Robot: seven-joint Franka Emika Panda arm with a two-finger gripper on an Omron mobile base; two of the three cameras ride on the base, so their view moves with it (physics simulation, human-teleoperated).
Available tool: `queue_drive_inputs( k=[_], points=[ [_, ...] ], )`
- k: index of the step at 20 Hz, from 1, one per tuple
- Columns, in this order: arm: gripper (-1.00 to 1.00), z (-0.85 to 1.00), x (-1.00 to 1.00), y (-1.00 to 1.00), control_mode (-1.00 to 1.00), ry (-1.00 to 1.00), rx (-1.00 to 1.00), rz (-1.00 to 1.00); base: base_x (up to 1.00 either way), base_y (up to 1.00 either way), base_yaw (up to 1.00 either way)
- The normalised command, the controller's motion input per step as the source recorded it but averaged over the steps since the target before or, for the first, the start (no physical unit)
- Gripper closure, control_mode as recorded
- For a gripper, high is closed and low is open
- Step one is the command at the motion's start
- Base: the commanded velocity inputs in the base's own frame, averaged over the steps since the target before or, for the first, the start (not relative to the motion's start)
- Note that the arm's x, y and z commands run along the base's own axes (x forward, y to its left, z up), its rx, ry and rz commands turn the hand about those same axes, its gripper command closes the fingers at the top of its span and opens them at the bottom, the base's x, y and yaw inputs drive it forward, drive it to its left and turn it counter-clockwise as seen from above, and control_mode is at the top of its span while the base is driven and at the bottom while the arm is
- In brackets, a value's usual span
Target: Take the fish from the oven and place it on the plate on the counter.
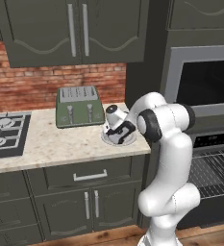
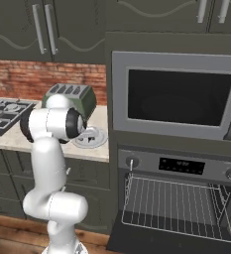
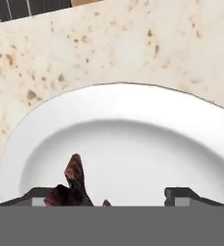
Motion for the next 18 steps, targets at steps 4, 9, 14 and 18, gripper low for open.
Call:
queue_drive_inputs(
  k=[4,9,14,18],
  points=[
    [-1.0,0.53,-0.5,0.19,-1.0,-0.18,0.0,-0.06,0.0,0.0,0.0],
    [-1.0,0.81,-0.91,0.16,-1.0,-0.2,0.0,-0.04,0.0,0.0,0.0],
    [-1.0,0.89,-1.0,0.27,-1.0,-0.21,0.0,-0.02,0.0,0.0,0.0],
    [-1.0,1.0,-1.0,0.1,-1.0,-0.14,0.0,0.0,0.0,0.0,0.0]
  ],
)
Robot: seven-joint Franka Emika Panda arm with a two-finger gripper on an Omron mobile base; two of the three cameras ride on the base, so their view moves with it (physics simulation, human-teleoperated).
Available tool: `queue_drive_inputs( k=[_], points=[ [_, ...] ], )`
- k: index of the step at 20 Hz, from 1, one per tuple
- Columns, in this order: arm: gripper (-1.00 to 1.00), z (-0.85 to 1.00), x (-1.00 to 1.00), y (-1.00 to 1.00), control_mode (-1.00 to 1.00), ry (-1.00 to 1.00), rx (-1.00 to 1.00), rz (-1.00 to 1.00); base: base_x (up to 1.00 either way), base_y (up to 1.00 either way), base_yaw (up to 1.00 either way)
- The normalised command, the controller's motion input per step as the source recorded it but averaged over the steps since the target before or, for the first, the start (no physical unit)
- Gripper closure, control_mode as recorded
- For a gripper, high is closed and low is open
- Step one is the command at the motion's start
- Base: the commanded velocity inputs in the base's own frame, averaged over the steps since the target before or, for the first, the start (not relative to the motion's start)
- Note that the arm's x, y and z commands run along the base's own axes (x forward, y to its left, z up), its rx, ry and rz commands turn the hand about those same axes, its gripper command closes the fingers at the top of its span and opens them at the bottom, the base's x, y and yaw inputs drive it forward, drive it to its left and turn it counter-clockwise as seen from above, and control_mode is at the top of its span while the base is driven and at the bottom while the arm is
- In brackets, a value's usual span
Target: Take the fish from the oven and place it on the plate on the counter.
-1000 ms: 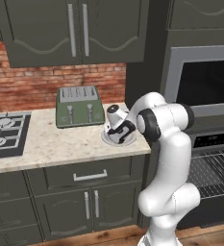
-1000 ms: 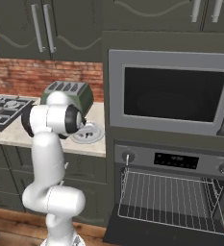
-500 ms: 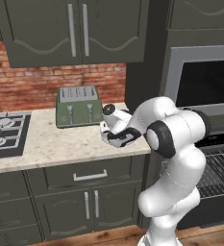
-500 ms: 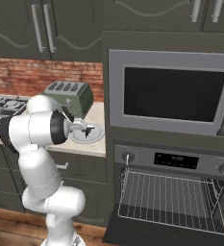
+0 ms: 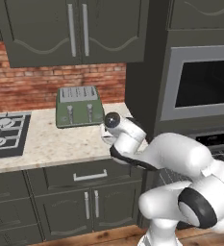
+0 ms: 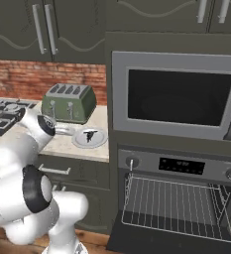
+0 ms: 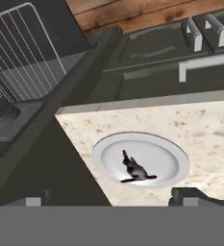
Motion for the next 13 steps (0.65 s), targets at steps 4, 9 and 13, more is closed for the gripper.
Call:
queue_drive_inputs(
  k=[4,9,13],
  points=[
    [-1.0,1.0,-1.0,0.0,-1.0,-0.07,0.0,0.0,0.0,0.0,0.0],
    [-1.0,1.0,-1.0,0.0,-1.0,-0.01,0.02,0.0,0.0,0.0,0.0],
    [-1.0,1.0,-1.0,0.0,-1.0,0.03,0.04,0.0,0.0,0.0,0.0]
  ],
)
